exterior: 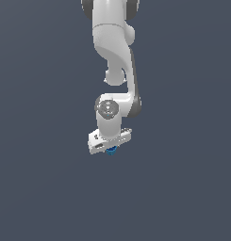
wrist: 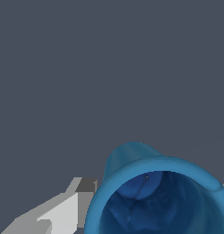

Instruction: Pick up the object and move it to a goal position.

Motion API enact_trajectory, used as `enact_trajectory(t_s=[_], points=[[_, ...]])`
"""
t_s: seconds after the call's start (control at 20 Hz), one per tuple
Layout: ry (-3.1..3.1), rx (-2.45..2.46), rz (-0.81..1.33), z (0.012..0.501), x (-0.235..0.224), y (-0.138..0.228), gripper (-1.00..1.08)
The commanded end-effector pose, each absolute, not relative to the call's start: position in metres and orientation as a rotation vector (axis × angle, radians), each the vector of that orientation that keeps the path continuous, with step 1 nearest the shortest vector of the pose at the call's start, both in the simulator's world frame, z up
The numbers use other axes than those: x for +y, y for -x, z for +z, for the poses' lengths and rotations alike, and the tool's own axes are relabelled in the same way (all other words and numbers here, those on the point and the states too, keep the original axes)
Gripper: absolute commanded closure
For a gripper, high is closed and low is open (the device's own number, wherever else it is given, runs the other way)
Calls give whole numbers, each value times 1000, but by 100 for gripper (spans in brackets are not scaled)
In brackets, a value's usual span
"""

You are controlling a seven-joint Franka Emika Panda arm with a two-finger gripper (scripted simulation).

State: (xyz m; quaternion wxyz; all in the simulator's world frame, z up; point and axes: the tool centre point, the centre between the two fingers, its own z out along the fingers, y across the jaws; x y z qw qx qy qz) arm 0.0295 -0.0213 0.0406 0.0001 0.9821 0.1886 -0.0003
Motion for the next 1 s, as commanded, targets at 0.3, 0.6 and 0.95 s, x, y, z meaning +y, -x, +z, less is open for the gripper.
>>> enact_trajectory(t_s=[0.3, 0.6, 0.95], points=[[-3085, 593, 0, 43, -24, -26, 108], [-3085, 593, 0, 51, -35, -12, 108], [-3085, 593, 0, 69, -62, 21, 108]])
